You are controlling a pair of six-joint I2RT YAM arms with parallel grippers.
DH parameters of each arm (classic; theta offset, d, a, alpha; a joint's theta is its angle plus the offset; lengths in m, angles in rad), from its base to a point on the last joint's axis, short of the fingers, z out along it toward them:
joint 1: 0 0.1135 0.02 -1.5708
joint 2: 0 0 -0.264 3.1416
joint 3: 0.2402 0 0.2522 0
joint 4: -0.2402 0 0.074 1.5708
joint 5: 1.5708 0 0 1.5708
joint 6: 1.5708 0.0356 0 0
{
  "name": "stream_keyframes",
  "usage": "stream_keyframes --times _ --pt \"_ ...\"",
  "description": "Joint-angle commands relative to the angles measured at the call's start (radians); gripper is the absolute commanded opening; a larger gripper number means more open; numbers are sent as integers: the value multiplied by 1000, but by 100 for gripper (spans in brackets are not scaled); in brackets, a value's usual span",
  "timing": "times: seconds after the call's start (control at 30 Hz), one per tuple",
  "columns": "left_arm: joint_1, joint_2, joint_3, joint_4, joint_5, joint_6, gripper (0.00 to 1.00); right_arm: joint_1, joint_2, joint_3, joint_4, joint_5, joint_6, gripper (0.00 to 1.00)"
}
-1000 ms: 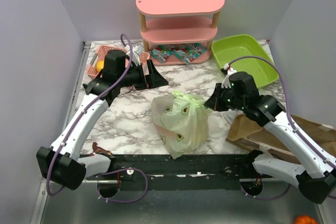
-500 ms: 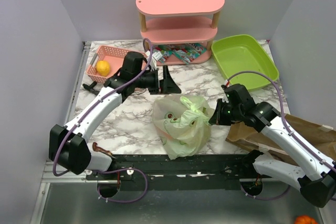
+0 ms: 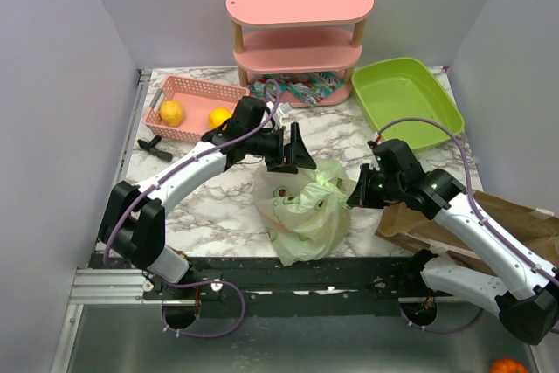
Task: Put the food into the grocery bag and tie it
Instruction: Tie the grocery bag at the center of the board.
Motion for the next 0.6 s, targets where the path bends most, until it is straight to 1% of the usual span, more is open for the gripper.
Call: stream_keyframes --times 0.0,0.1,0.13,0.17,0.23,0.27,0.33,0.37,0.4,0.43,0.57 --pt "-22 30 26 56 0 -34 75 0 -13 0 15 -2 5 1" --pt "-24 42 16 102 17 -65 57 1 -13 -2 18 -1 5 1" --pt "-24 47 15 111 29 -79 49 0 -15 -2 20 1 5 1" --pt "-23 56 16 116 42 -89 46 0 -15 -3 21 2 4 1" --pt "-24 64 21 108 45 -98 45 1 -16 -3 18 6 4 1" --pt "-25 62 22 105 45 -97 42 1 -17 -3 16 8 3 1" --pt "-25 58 22 109 48 -100 32 0 -20 -5 16 14 4 1" --pt "-25 55 24 112 50 -102 23 1 -21 -6 16 14 3 1" --pt "-25 54 28 112 51 -106 10 0 -22 -6 17 15 3 1" --pt "-24 50 32 111 49 -109 0 1 -22 -6 18 15 2 1" --pt "-24 -8 63 50 -15 -89 0 1 -11 30 14 31 -6 1"
